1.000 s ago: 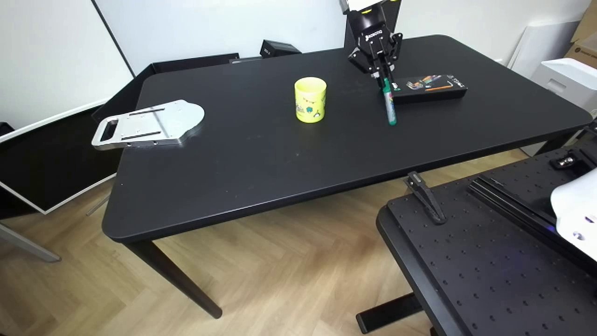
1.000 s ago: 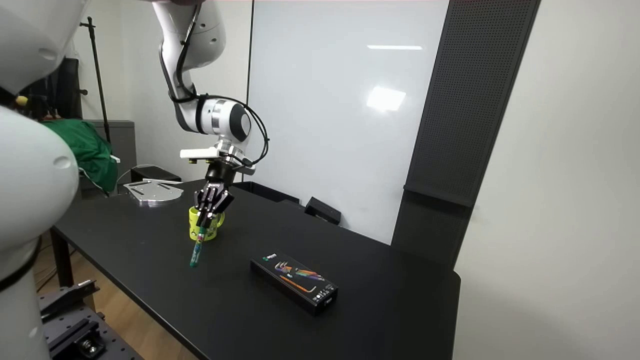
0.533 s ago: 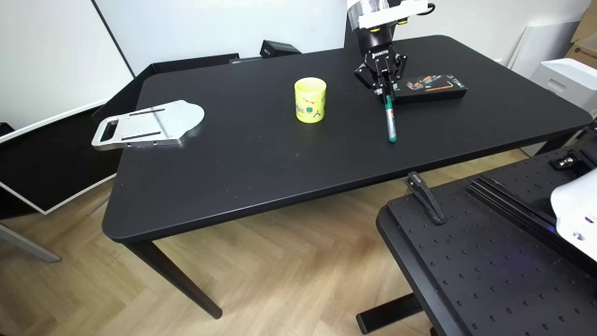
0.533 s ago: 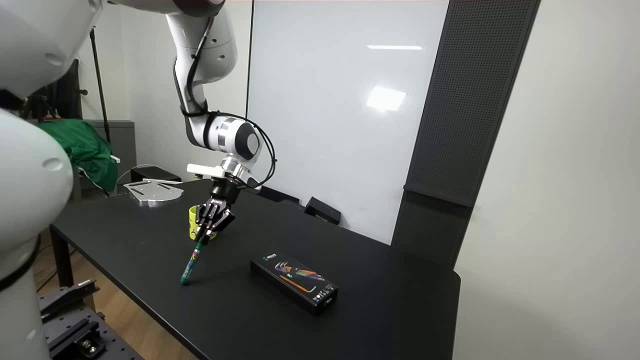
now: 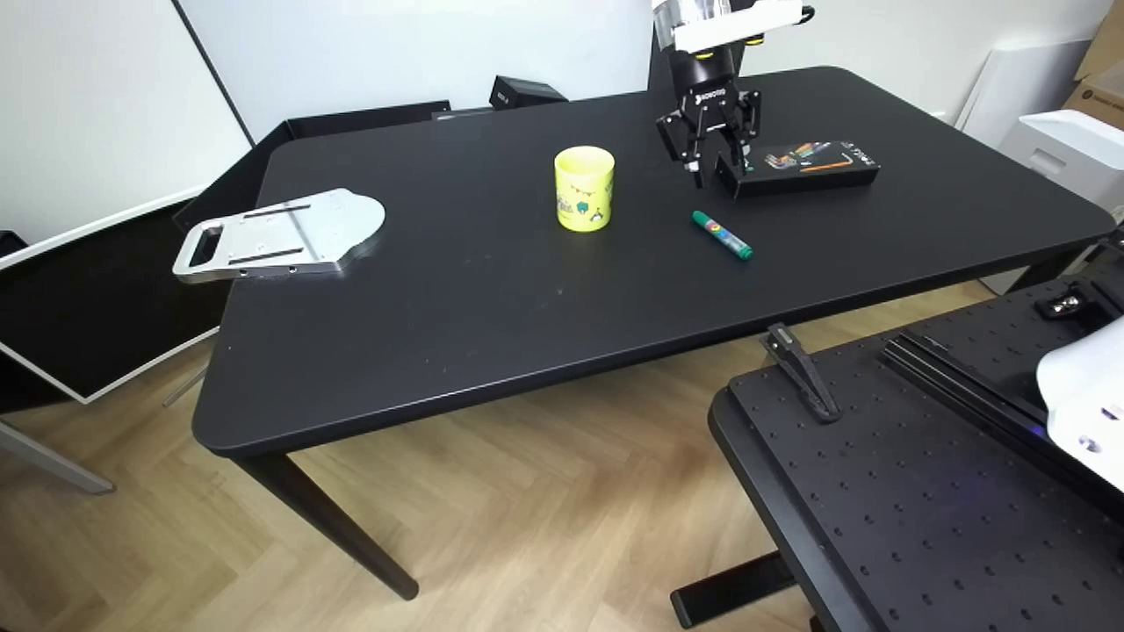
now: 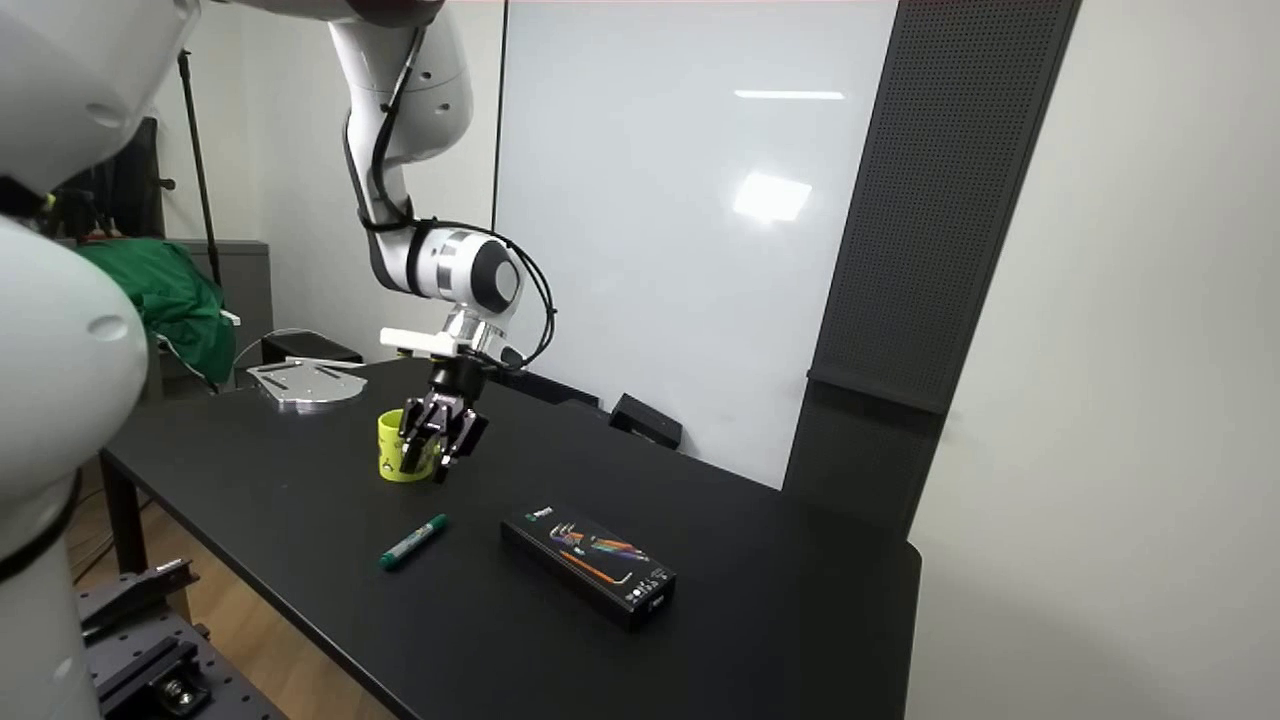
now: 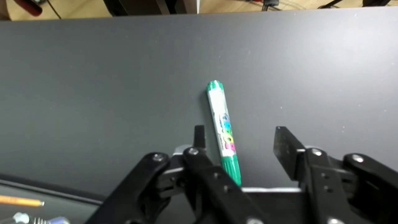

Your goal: Take the marker out of the mug and put it on the table

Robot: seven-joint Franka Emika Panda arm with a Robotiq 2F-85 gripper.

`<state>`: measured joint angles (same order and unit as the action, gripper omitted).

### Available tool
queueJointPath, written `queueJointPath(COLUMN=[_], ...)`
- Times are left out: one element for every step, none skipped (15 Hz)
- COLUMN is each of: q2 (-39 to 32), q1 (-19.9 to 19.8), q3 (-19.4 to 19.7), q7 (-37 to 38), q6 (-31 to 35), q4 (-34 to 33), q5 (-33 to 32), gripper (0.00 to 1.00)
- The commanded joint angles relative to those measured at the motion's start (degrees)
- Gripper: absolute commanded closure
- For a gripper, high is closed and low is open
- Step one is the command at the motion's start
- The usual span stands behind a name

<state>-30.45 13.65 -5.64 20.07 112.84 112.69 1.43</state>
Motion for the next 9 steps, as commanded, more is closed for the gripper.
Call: queueJointPath(q2=[4.6, 5.4, 6.2, 7.1, 7.8, 8.5, 5.3, 6.0, 6.5], q1=[3.2, 3.9, 4.8, 5.4, 5.8, 5.9, 5.0, 5.4, 5.5], q3=[1.0, 1.0, 1.1, 1.2, 1.2, 0.9, 0.3, 0.2, 0.2], q7=[1.9, 2.4, 3.3, 4.2, 5.2, 5.5, 3.0, 3.5, 3.5], q6=[6.7, 9.0, 11.2, 14.1, 16.2, 18.0, 15.0, 16.3, 16.8], q4=[3.0, 3.5, 4.1, 4.8, 5.2, 5.6, 2.6, 3.1, 3.4], q5=[-6.4, -8.4, -10.4, -12.1, -13.2, -13.1, -11.7, -11.8, -11.9], gripper=[0.09, 0.03, 0.0, 0.0, 0.0, 0.0, 0.0, 0.0, 0.0])
